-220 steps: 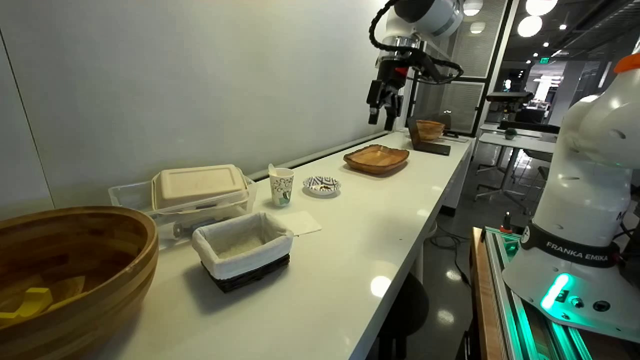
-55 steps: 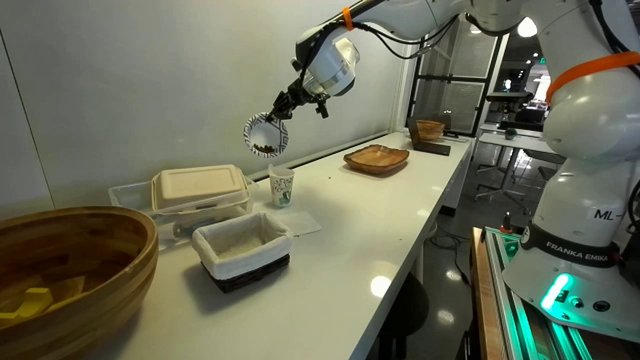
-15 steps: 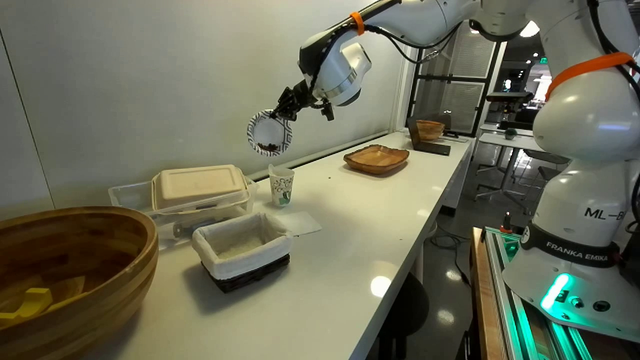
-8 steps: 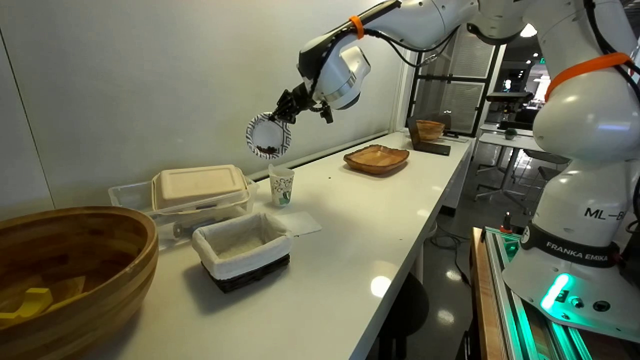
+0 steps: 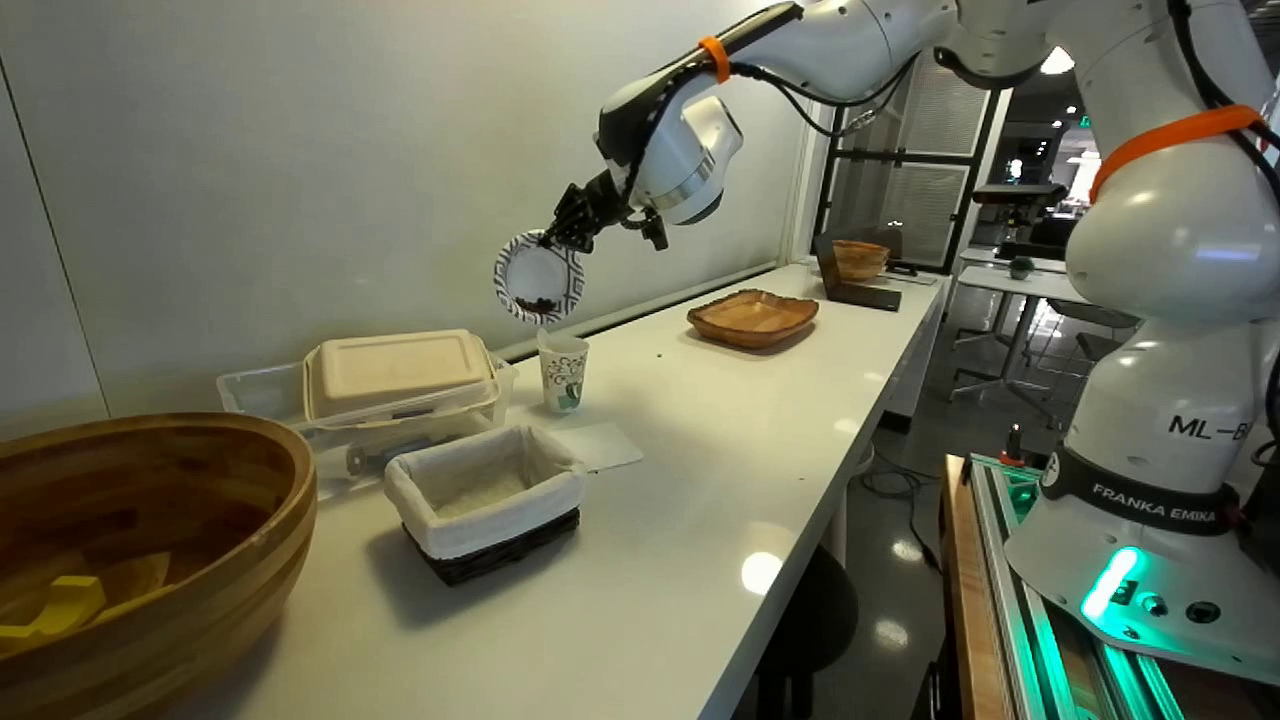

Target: Pour the beans from the bowl into the cup

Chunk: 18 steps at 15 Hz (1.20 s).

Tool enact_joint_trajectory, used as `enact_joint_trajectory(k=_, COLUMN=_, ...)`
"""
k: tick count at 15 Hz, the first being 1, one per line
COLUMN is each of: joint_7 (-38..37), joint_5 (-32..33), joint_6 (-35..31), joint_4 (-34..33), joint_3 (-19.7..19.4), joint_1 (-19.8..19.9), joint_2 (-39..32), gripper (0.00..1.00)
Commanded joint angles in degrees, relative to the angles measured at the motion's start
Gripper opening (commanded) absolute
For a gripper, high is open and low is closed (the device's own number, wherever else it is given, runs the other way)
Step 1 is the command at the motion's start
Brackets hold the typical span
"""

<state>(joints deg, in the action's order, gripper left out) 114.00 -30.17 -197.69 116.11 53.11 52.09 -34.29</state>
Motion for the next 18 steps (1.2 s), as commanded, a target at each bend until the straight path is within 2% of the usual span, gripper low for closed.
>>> enact_joint_trajectory(k=1, joint_7=0.42, joint_5=0.81, joint_6=-2.76, joint_4=2.93, joint_3=1.37, joint_1=1.5, joint_2=0.83, gripper=0.01)
enact_joint_trajectory(k=7, joint_7=0.19, joint_5=1.92, joint_6=-5.66, joint_4=5.68, joint_3=3.7, joint_1=3.86, joint_2=1.44, gripper=0.01)
enact_joint_trajectory(k=8, joint_7=-11.43, joint_5=11.63, joint_6=-4.87, joint_4=7.62, joint_3=-1.38, joint_1=1.58, joint_2=4.2, gripper=0.01)
enact_joint_trajectory(k=11, joint_7=-22.05, joint_5=23.36, joint_6=-5.65, joint_4=9.59, joint_3=-5.34, joint_1=0.75, joint_2=5.83, gripper=0.01)
enact_joint_trajectory(k=12, joint_7=-14.92, joint_5=17.73, joint_6=-6.24, joint_4=9.67, joint_3=-1.37, joint_1=3.41, joint_2=4.49, gripper=0.01)
enact_joint_trajectory(k=15, joint_7=-16.37, joint_5=18.94, joint_6=-7.33, joint_4=10.99, joint_3=-2.04, joint_1=3.8, joint_2=4.93, gripper=0.01)
enact_joint_trajectory(k=16, joint_7=-27.72, joint_5=28.75, joint_6=-7.36, joint_4=11.82, joint_3=-8.96, joint_1=-0.15, joint_2=7.55, gripper=0.01)
enact_joint_trajectory(k=17, joint_7=-18.09, joint_5=21.71, joint_6=-7.91, joint_4=11.34, joint_3=-3.44, joint_1=3.29, joint_2=5.22, gripper=0.01)
enact_joint_trajectory(k=18, joint_7=-19.77, joint_5=23.11, joint_6=-8.12, joint_4=11.57, joint_3=-4.4, joint_1=2.93, joint_2=5.56, gripper=0.01)
